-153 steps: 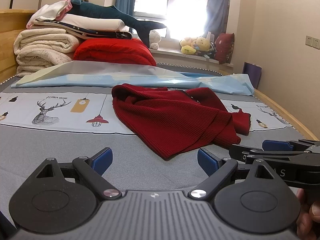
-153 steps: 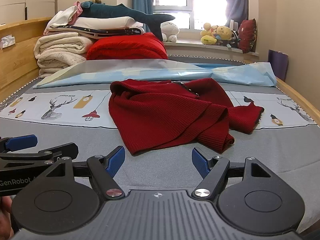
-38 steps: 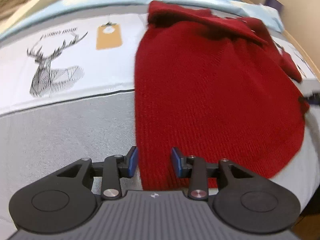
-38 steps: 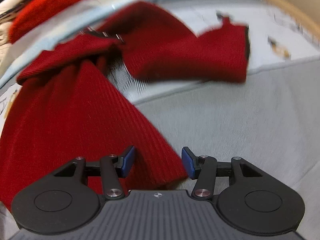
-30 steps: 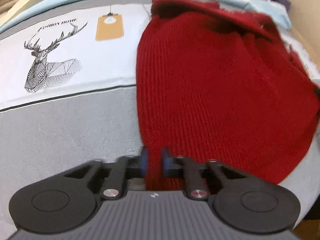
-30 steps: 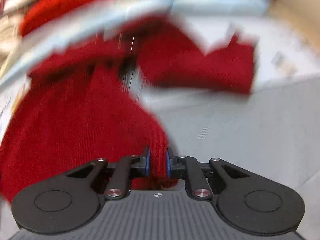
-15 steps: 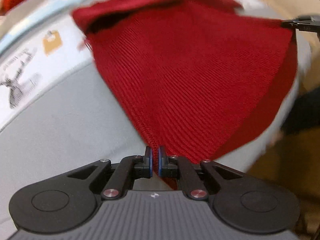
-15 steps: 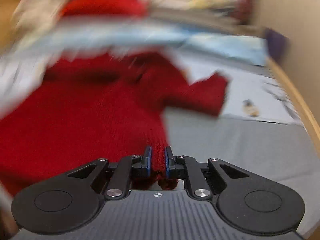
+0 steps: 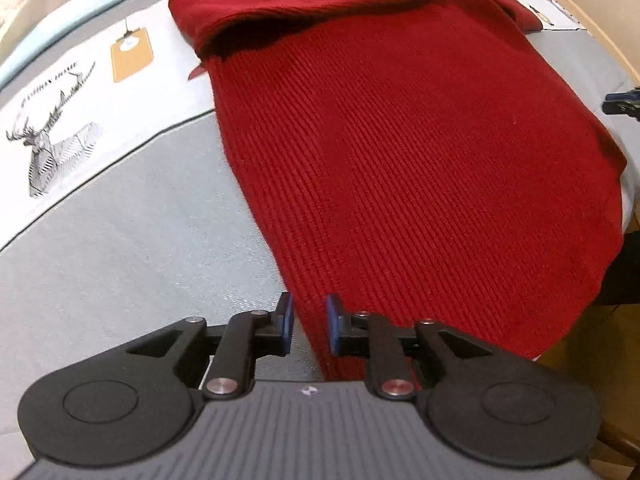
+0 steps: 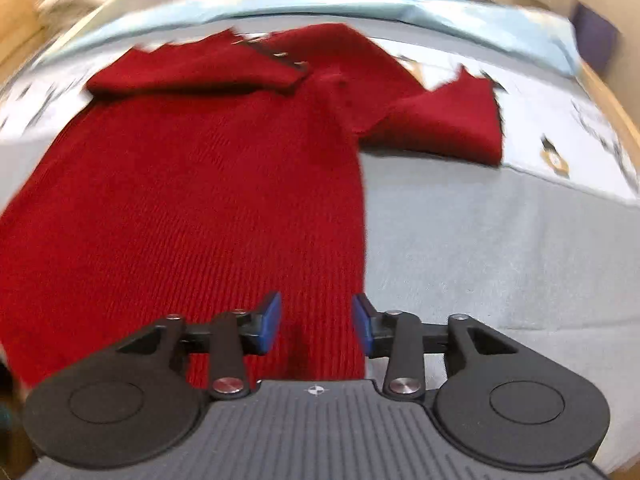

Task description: Fold small clothes

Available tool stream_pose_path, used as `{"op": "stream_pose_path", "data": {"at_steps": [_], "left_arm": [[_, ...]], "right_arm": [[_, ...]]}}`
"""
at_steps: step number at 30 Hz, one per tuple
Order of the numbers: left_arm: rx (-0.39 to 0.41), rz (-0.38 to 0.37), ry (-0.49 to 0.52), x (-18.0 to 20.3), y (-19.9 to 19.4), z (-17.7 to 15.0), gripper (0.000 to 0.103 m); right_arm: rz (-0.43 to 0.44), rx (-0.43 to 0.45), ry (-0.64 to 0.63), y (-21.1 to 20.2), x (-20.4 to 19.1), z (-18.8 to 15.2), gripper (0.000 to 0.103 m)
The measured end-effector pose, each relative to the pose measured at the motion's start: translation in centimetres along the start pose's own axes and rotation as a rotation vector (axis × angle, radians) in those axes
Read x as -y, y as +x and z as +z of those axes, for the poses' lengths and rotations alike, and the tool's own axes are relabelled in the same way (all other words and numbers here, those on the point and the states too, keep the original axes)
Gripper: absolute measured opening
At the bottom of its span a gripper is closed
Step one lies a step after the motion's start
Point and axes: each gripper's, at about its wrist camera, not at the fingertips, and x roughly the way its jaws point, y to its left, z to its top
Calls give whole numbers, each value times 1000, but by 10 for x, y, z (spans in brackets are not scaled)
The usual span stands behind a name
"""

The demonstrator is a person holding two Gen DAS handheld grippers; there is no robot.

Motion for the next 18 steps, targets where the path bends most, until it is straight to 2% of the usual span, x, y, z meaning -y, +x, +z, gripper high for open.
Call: {"op": "stream_pose_path", "data": {"at_steps": [6, 8, 10, 11, 12, 16, 18], "left_arm": [[-86, -11, 58, 14, 19, -12, 27], [-91, 0, 85, 19, 25, -16, 28], [-81, -4, 84, 20, 24, -18, 26], [-74, -8, 82, 20, 23, -20, 21], [-67, -18, 86, 18, 26, -19, 8], [-39, -37, 143, 27, 11, -29, 6], [-45, -14, 229, 34, 9, -36, 6]], "right_arm": [[9, -165, 76, 47, 16, 10, 42], [4, -206, 112, 54, 22, 7, 43], [15, -200, 129, 54, 23, 5, 36], [28, -193, 133, 51, 22, 3, 20], [45, -180, 137, 49, 20, 3, 17], [40, -87, 134, 17, 17, -7, 14], [45, -86, 110, 4, 18, -15, 14]]}}
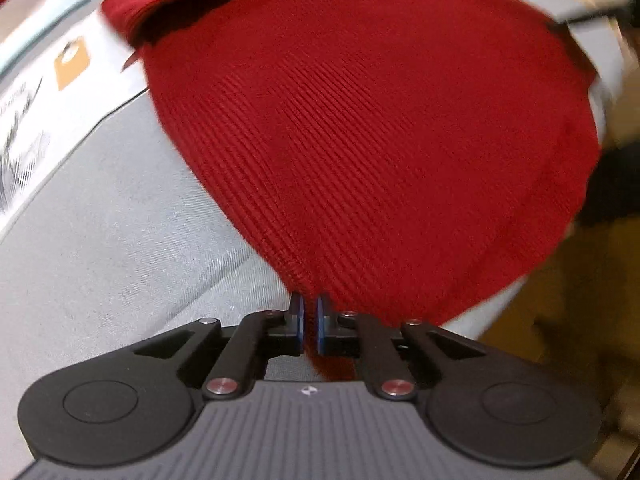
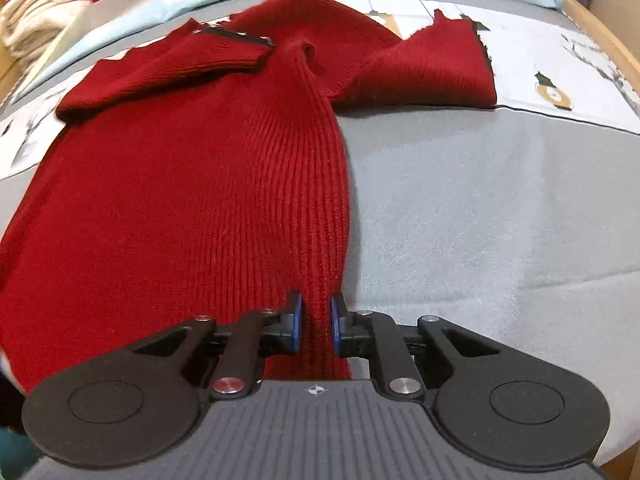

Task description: Fold small clothes

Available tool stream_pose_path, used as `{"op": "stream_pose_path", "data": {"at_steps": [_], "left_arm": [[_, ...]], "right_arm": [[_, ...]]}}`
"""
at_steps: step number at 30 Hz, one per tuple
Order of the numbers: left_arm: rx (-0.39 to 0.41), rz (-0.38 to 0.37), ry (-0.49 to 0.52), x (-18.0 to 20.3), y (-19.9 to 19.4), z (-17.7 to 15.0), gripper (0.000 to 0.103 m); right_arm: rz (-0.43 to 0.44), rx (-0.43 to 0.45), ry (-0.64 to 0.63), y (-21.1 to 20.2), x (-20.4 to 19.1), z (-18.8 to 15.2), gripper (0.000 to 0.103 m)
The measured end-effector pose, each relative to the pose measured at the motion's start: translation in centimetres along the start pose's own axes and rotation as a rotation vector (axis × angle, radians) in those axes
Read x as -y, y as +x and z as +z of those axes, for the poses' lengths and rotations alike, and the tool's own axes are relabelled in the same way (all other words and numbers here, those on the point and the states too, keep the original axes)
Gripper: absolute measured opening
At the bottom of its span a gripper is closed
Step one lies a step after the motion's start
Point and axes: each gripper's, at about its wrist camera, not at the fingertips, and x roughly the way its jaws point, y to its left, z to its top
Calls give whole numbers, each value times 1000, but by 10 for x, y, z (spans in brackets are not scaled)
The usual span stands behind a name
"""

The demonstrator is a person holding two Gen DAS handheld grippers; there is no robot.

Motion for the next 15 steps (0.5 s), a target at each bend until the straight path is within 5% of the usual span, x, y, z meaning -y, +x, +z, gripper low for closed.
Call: {"op": "stream_pose_path", "data": {"at_steps": [4, 7, 12, 15], "left_arm": [[-61, -4, 39, 6, 8, -9, 7], [-42, -21, -9, -2, 0, 2, 12], [156, 14, -140, -22, -32, 42, 20], [271, 70, -237, -28, -38, 77, 20]], "right_arm": [[-8, -99, -66, 3, 3, -25, 15], [-57, -88, -105, 4, 0, -28, 18], [-71, 104, -65, -5, -6, -6, 40], [-12, 120, -65, 11, -15, 5, 41]]}}
